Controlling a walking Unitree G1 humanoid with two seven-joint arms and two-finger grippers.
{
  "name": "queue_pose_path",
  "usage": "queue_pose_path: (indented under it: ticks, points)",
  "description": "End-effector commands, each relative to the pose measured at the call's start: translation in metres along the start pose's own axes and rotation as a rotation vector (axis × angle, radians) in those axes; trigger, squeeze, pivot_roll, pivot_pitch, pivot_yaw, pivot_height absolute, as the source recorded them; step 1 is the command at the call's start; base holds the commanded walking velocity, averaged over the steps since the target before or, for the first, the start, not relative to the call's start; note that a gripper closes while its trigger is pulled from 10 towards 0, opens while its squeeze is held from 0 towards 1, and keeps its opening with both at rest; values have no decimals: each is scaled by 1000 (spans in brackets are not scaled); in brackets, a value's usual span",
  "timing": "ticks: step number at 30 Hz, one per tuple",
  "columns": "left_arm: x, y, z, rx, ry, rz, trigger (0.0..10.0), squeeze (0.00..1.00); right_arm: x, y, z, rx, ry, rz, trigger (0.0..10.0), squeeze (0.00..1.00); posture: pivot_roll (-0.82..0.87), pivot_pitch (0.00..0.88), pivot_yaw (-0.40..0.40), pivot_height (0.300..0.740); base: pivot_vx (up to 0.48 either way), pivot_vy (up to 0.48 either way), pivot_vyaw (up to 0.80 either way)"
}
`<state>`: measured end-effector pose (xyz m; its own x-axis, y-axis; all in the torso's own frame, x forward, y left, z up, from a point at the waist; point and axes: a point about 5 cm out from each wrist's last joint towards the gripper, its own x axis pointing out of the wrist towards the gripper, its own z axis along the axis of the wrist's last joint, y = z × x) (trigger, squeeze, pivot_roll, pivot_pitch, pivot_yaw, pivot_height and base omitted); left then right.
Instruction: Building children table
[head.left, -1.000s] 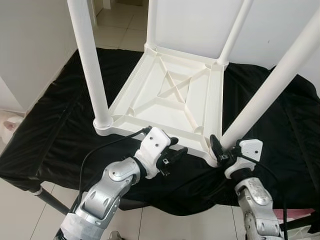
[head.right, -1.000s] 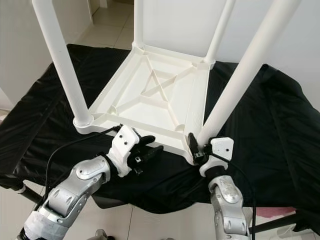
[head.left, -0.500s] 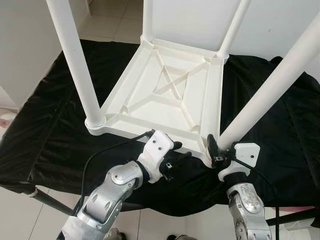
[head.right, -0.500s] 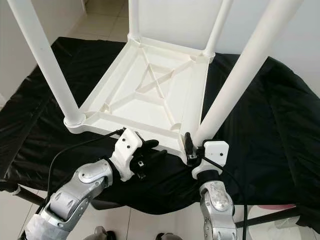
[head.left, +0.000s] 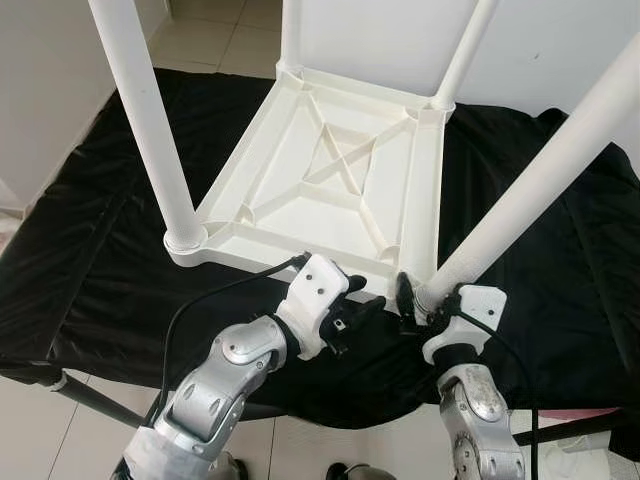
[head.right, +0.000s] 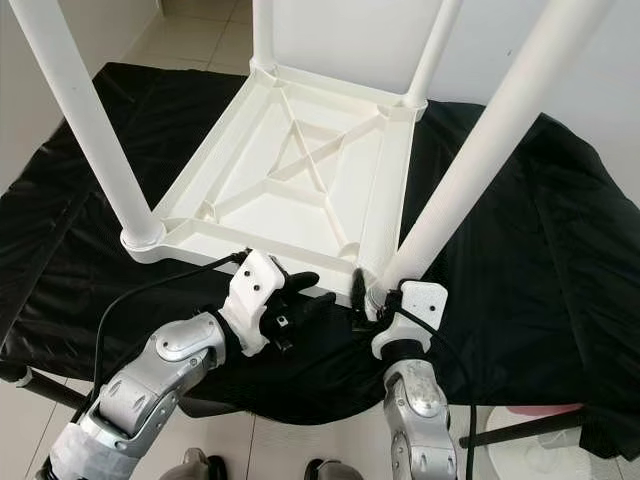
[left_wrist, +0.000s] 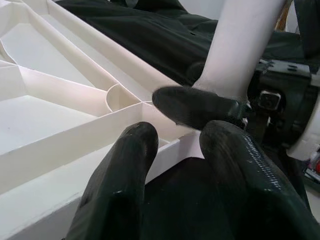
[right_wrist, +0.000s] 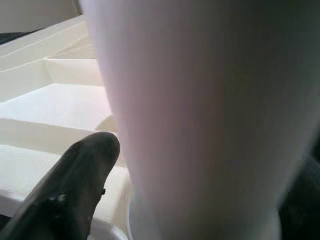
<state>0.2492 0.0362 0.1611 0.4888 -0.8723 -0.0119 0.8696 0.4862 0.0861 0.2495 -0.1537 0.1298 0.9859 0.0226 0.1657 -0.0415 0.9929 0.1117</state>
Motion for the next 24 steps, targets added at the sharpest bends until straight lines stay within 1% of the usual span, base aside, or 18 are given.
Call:
queue_pose_path:
  ticks: [1,2,5,9,10,11,14,15,19,20,22,23,24]
  points:
    - [3,-3,0,5,-10,-11,10000,0,0,-6,-2,6,15,37,10000,0,-17,91,-80,740,0,0,0]
    - [3,-3,0,5,-10,-11,10000,0,0,-6,-2,6,15,37,10000,0,-17,91,-80,740,0,0,0]
    - [8,-3,5,14,-26,-36,10000,0,5,-13,8,1,-9,175,10000,0,-25,81,-68,740,0,0,0]
    - [9,-3,6,18,-27,-41,10000,0,6,-14,10,-5,-16,195,10000,0,-25,81,-68,740,0,0,0]
    - [9,-2,7,29,-25,-50,10000,0,9,-17,12,-13,-9,235,10000,0,-27,76,-58,740,0,0,0]
    - [9,-2,7,29,-25,-50,10000,0,9,-17,12,-13,-9,235,10000,0,-27,76,-58,740,0,0,0]
    - [6,0,7,64,-3,-93,10000,0,16,-26,16,-92,25,414,10000,0,-35,79,-31,740,0,0,0]
    - [6,0,7,64,-3,-93,10000,0,16,-26,16,-92,25,414,10000,0,-35,79,-31,740,0,0,0]
    - [1,-4,7,76,12,-146,10000,0,15,-32,13,-126,79,551,10000,0,-16,87,-18,740,0,0,0]
    - [1,-4,7,76,12,-146,10000,0,15,-32,13,-126,79,551,10000,0,-16,87,-18,740,0,0,0]
    - [-3,-6,5,77,25,-164,10000,0,15,-35,10,-140,101,602,10000,0,-12,89,-15,740,0,0,0]
    - [-3,-6,5,77,25,-164,10000,0,15,-35,10,-140,101,602,10000,0,-12,89,-15,740,0,0,0]
    - [-4,-7,4,78,31,-170,10000,0,15,-36,9,-144,109,623,5529,0,-12,89,-15,740,0,0,0]
